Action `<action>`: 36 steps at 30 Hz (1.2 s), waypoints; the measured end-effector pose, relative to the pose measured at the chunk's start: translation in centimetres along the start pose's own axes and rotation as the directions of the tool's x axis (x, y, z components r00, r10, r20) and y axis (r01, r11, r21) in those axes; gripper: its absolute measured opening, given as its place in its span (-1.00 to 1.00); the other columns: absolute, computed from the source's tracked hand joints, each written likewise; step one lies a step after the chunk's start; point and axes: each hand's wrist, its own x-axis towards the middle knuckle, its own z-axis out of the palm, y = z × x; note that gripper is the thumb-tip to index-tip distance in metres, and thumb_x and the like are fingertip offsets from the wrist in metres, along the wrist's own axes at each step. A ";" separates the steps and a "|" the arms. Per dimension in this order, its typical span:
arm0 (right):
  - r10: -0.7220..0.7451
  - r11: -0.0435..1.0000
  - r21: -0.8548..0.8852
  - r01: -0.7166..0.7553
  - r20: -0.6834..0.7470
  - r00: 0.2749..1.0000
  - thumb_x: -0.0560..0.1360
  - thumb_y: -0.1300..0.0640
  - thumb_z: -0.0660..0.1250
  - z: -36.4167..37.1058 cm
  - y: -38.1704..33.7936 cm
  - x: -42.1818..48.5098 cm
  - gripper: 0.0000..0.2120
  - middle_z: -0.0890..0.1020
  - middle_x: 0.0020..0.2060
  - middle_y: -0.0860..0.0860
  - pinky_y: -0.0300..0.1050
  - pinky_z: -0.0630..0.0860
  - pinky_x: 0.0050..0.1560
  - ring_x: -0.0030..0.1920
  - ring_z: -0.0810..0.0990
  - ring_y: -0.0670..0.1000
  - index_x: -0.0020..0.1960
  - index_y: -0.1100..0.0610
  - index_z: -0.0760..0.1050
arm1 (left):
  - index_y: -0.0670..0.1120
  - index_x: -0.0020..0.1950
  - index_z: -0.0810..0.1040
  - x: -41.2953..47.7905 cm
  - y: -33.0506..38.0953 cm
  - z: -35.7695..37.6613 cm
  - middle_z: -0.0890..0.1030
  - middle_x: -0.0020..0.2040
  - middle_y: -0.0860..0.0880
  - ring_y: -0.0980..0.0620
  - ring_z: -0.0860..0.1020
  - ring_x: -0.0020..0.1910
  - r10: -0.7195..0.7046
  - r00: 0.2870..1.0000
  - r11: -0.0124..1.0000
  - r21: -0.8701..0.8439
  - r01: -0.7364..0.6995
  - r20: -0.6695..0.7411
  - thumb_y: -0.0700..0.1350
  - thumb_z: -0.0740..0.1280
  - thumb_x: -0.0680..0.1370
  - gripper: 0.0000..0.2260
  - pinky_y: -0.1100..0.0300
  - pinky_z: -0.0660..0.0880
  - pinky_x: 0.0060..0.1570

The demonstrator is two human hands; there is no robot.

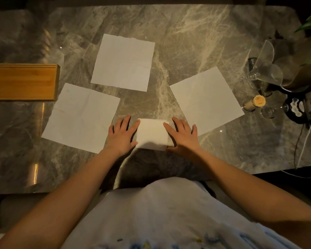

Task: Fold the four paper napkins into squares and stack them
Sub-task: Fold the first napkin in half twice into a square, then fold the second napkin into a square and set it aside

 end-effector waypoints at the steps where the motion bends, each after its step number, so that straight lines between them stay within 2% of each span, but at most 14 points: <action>1: 0.001 1.000 -0.003 -0.001 0.006 1.000 0.38 -0.25 0.40 -0.1 0.0 0.0 -0.07 -0.09 0.56 0.06 0.45 -0.12 0.40 0.54 -0.11 0.17 0.53 -0.15 -0.11 | 0.19 0.51 -0.07 0.0 -0.1 -0.1 -0.11 0.56 -0.05 -0.16 -0.10 0.52 0.002 1.000 1.000 -0.025 -0.002 -0.003 0.13 0.31 0.49 -0.28 -0.20 -0.01 0.43; 5: 0.028 1.000 0.011 -0.028 0.017 0.999 0.36 -0.22 0.43 -0.4 -0.3 -0.1 -0.07 -0.06 0.56 0.05 0.45 -0.10 0.40 0.54 -0.08 0.17 0.53 -0.14 -0.06 | 0.14 0.51 0.02 -1.4 -0.8 -0.5 0.04 0.56 -0.03 -0.10 0.01 0.52 0.006 0.999 0.968 -0.252 -0.019 -0.050 0.14 0.33 0.48 -0.30 -0.12 0.00 0.45; 7: 0.029 0.999 0.032 -0.029 -0.004 1.000 0.34 -0.23 0.43 -0.7 -0.5 -0.2 -0.08 -0.03 0.55 0.05 0.44 -0.09 0.41 0.53 -0.05 0.16 0.52 -0.13 -0.02 | 0.08 0.51 0.08 -3.0 -1.6 -0.6 0.16 0.53 -0.03 -0.07 0.13 0.49 -0.014 0.994 0.948 -0.318 -0.023 -0.112 0.13 0.34 0.47 -0.31 -0.10 0.09 0.44; 10: 0.043 0.995 0.087 -0.043 -0.004 0.999 0.30 -0.22 0.43 -1.5 -2.0 -0.1 -0.11 0.03 0.54 0.03 0.42 -0.06 0.42 0.51 0.01 0.14 0.50 -0.10 0.07 | 0.00 0.42 0.31 -6.2 -5.5 -0.3 0.38 0.41 -0.04 -0.06 0.33 0.39 -0.066 0.971 0.932 -0.363 -0.023 -0.230 0.06 0.35 0.48 -0.46 -0.05 0.26 0.37; 12: 0.134 0.971 0.209 -0.116 -0.075 0.988 0.31 -0.18 0.40 -2.2 -2.3 -0.3 -0.25 0.17 0.49 0.03 0.35 0.04 0.43 0.48 0.13 0.13 0.42 -0.05 0.23 | -0.05 0.32 0.44 -7.7 -7.6 0.1 0.49 0.31 -0.06 -0.08 0.41 0.31 -0.115 0.952 0.906 -0.423 -0.017 -0.284 0.02 0.33 0.48 -0.58 -0.02 0.30 0.30; 14: 0.190 0.950 0.288 -0.125 -0.211 0.959 0.35 -0.12 0.38 -2.6 -2.3 -0.8 -0.44 0.33 0.39 0.04 0.27 0.16 0.40 0.41 0.26 0.12 0.31 -0.01 0.38 | -0.06 0.25 0.50 -8.7 -8.8 0.6 0.52 0.26 -0.07 -0.09 0.44 0.26 -0.187 0.936 0.882 -0.471 0.026 -0.298 -0.05 0.34 0.49 -0.66 -0.01 0.33 0.25; 16: 0.129 0.964 0.262 -0.046 -0.309 0.942 0.39 -0.05 0.38 -2.7 -3.6 -0.6 -0.57 0.41 0.32 0.02 0.21 0.19 0.38 0.36 0.33 0.10 0.23 -0.01 0.46 | -0.05 0.22 0.51 -9.3 -10.9 0.8 0.53 0.25 -0.05 -0.08 0.45 0.25 -0.244 0.924 0.872 -0.483 0.076 -0.295 -0.05 0.34 0.48 -0.68 0.00 0.36 0.22; 20: -0.053 0.972 0.204 0.116 -0.290 0.956 0.42 -0.01 0.37 -3.2 -9.0 1.2 -0.63 0.48 0.25 0.00 0.20 0.23 0.36 0.31 0.39 0.07 0.21 -0.01 0.48 | -0.01 0.22 0.49 -8.9 -15.6 -0.2 0.50 0.27 0.00 0.01 0.42 0.25 -0.243 0.935 0.849 -0.524 0.076 -0.257 0.22 0.21 0.45 -0.54 0.08 0.35 0.20; 23: -0.136 0.954 0.228 0.195 -0.251 0.958 0.41 -0.01 0.36 -3.2 -13.9 2.8 -0.66 0.53 0.18 -0.03 0.10 0.35 0.26 0.23 0.45 0.05 0.18 -0.02 0.50 | -0.01 0.25 0.46 -7.9 -19.1 -1.0 0.48 0.30 -0.03 -0.04 0.40 0.29 -0.215 0.948 0.861 -0.504 0.070 -0.236 0.28 0.18 0.43 -0.48 0.02 0.33 0.24; 27: -0.247 0.944 0.181 0.276 -0.167 0.955 0.40 -0.06 0.35 -2.4 -19.0 5.2 -0.62 0.51 0.21 -0.03 0.07 0.37 0.26 0.26 0.43 0.04 0.20 -0.04 0.47 | -0.01 0.34 0.39 -6.7 -22.5 -2.0 0.36 0.42 -0.06 -0.10 0.30 0.39 -0.217 0.960 0.917 -0.374 0.139 -0.176 0.15 0.34 0.45 -0.49 -0.11 0.26 0.35; 30: -0.262 0.956 0.119 0.268 -0.064 0.963 0.39 -0.13 0.37 -1.5 -21.0 6.2 -0.51 0.39 0.32 -0.02 0.10 0.24 0.34 0.36 0.31 0.05 0.28 -0.05 0.39 | -0.05 0.37 0.38 -6.5 -23.3 -2.2 0.32 0.45 -0.11 -0.14 0.29 0.40 -0.153 0.974 0.961 -0.255 0.107 -0.169 0.04 0.44 0.41 -0.43 -0.16 0.25 0.34; 33: -0.244 0.968 0.051 0.246 -0.049 0.969 0.38 -0.14 0.38 -0.9 -21.5 6.3 -0.46 0.33 0.35 0.00 0.16 0.12 0.41 0.39 0.26 0.07 0.30 -0.04 0.35 | -0.08 0.34 0.42 -6.9 -23.0 -2.4 0.40 0.39 -0.14 -0.17 0.39 0.32 -0.117 0.971 0.981 -0.178 0.080 -0.210 0.08 0.46 0.37 -0.41 -0.15 0.34 0.27; 36: -0.251 0.968 -0.005 0.251 -0.057 0.966 0.38 -0.17 0.36 -0.8 -21.1 5.9 -0.45 0.33 0.36 0.01 0.26 0.03 0.44 0.40 0.27 0.07 0.30 -0.02 0.34 | -0.06 0.36 0.39 -7.8 -22.4 -1.9 0.39 0.38 -0.16 -0.18 0.41 0.29 -0.061 0.983 0.990 -0.132 0.038 -0.174 0.12 0.44 0.37 -0.39 -0.13 0.37 0.25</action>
